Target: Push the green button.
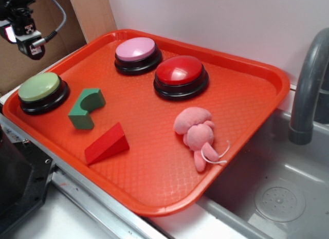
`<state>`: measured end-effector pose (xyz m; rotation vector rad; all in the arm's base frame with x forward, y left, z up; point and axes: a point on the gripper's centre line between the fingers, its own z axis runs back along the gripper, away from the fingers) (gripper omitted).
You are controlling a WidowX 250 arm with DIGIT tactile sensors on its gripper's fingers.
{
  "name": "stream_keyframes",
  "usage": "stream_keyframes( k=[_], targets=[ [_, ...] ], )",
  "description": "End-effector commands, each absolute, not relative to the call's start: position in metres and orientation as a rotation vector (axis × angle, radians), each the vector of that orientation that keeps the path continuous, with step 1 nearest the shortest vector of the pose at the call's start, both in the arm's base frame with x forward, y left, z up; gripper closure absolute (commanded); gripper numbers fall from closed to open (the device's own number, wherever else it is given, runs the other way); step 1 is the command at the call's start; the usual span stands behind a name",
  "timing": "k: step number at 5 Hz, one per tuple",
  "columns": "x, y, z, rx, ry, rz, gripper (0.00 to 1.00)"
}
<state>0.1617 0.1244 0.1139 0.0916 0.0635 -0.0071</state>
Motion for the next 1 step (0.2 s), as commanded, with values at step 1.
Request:
stream_keyframes(
  k=[1],
  targets=[
    [0.1711,0.1211,0.1461,0.117,0.000,-0.010,0.00]
  ],
)
